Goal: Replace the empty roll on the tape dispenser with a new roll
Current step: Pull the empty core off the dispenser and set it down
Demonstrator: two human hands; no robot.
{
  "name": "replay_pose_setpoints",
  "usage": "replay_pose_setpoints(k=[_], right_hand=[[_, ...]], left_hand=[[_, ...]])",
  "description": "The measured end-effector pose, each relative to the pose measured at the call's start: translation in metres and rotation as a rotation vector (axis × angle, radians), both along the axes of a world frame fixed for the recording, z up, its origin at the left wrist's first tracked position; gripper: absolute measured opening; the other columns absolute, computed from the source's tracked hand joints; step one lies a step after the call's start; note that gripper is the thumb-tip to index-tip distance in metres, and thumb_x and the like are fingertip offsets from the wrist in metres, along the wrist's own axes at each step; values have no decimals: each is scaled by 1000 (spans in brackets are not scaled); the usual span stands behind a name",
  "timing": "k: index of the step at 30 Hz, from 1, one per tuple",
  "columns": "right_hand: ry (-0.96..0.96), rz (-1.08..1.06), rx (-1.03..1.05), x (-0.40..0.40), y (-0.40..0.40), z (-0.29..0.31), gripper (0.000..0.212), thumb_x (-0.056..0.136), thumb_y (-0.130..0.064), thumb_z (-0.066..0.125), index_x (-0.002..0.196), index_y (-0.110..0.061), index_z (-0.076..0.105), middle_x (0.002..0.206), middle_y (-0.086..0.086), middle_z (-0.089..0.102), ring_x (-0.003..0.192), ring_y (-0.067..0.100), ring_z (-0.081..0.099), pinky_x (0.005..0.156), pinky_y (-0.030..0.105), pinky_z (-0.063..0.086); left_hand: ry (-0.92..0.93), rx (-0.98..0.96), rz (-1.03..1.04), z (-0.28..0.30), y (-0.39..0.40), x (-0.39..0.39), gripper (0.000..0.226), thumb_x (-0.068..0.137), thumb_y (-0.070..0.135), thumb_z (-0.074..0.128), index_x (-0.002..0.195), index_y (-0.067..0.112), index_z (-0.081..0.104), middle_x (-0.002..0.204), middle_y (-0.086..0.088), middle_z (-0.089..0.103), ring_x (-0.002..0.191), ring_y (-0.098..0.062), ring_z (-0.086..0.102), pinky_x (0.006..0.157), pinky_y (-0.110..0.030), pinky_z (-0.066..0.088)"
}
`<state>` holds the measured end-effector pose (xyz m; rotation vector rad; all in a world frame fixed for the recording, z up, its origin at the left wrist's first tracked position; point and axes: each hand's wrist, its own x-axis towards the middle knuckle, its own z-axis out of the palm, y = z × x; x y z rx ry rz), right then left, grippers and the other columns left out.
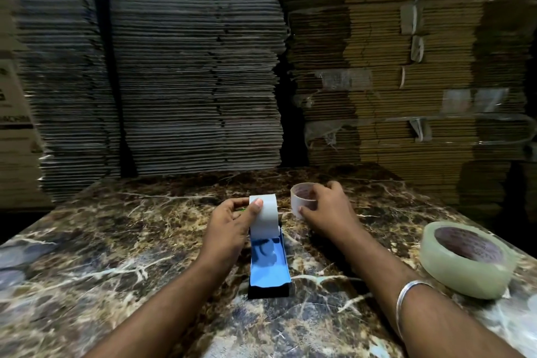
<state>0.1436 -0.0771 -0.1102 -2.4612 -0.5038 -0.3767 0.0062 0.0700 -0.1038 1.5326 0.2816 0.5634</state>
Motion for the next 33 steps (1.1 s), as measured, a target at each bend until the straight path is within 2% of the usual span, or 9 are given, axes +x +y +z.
replay_pose_setpoints(k=[4,8,12,16,20,22,26,28,33], right_hand=[[-252,-64,24,-13,3,11,28,85,-45,58,103,-25,63,107,-1,56,94,15,52,77,36,53],[-8,284,202,-28,14,11,12,85,-25,65,93,-19,71,84,-8,66,79,10,63,73,30,58],[147,454,159,-30,17,6,26,89,-21,59,113,-18,68,104,-2,72,96,13,67,86,34,57],[179,513,122,-31,16,4,32,92,-16,58,123,-19,63,113,-4,70,101,10,64,90,30,54],[177,460,109,-29,17,4,22,90,-18,59,111,-20,66,103,-4,71,93,10,64,84,31,55],[185,436,96,-29,18,4,16,90,-18,59,104,-18,66,96,-4,70,89,12,64,81,31,55],[177,403,113,-28,19,4,10,88,-18,62,98,-18,64,90,-4,69,88,14,64,82,34,55],[202,402,138,-28,18,4,13,87,-16,62,100,-19,63,88,-6,66,86,12,63,78,30,54],[338,517,303,-26,12,7,22,83,1,60,93,-18,63,79,-8,64,68,-3,60,59,14,45]], left_hand=[[27,-24,-14,1,2,2,28,84,31,67,104,12,63,96,-10,72,87,-21,68,58,-29,55],[34,-50,-13,-1,4,-1,44,72,41,72,105,13,67,99,-10,74,89,-22,69,68,-40,59],[36,-34,-26,0,5,-4,45,75,41,69,109,12,66,106,-13,68,89,-22,66,59,-33,55],[158,110,-63,-2,10,-6,33,87,34,64,113,16,56,111,-15,63,91,-26,63,60,-32,47],[344,357,-135,-6,9,-9,63,54,32,68,115,23,54,110,-6,67,92,-17,64,72,-35,52],[397,517,-134,-10,6,-11,70,47,42,73,114,30,55,106,6,70,95,-10,65,83,-34,54],[420,661,-97,-20,-1,-8,95,30,75,80,112,36,52,100,15,72,93,-5,68,80,-32,56],[412,661,-105,-22,-3,-6,94,31,69,84,111,33,52,97,12,73,90,-7,70,80,-39,58],[497,810,-75,-5,0,-15,78,42,40,67,115,27,43,85,7,62,76,-16,61,60,-29,49]])
